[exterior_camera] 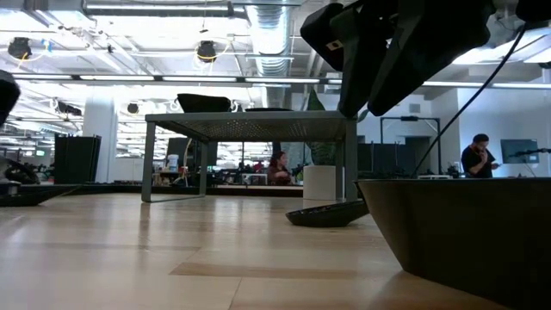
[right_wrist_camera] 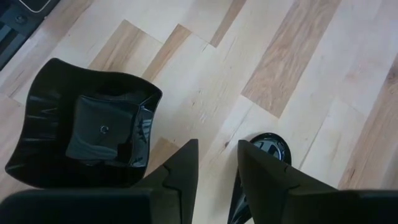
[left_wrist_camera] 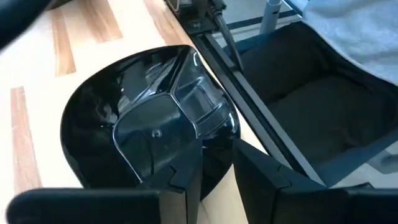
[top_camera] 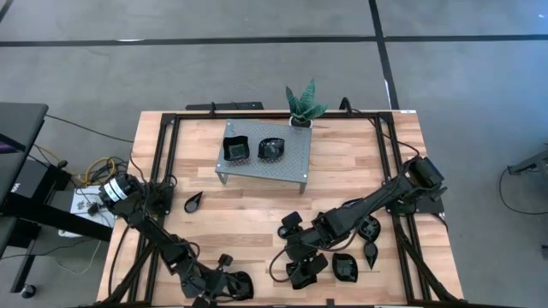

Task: Pick & Place Mini shaped plates
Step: Stack the black leaf shaped plate on top of the black leaf shaped plate on the shelf

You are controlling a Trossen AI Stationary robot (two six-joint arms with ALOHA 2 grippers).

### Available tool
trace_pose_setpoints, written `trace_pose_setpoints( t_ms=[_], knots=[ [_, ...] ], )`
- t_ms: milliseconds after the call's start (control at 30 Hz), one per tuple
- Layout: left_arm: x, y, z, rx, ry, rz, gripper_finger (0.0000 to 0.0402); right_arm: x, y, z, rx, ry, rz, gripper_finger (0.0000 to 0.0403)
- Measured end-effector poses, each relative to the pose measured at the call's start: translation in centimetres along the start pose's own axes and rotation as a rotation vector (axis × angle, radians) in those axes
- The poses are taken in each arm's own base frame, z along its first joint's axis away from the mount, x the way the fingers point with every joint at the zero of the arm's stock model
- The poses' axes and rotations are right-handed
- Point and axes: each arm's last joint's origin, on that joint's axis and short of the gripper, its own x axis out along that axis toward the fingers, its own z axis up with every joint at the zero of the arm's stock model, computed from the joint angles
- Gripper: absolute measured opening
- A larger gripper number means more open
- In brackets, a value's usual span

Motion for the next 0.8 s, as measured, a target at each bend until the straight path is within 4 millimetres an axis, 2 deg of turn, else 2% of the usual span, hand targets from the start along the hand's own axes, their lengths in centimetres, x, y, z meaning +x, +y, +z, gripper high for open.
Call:
trace_pose_setpoints(
  t_ms=[167,400,800],
  knots=[
    [0.0,-0.1,0.2,0.000,-0.004,-0.002,0.0091,0.0,0.0,0.0,0.000,0.000,0.000,0.0107],
    [0.2,-1.2,2.2,0.046,-0.066,-0.028,0.0091,0.0,0.0,0.0,0.000,0.000,0.000,0.0107],
    [0.2,-1.4,1.3,0.036,-0.010,0.003,0.0091,0.0,0.0,0.0,0.000,0.000,0.000,0.0107]
  ],
)
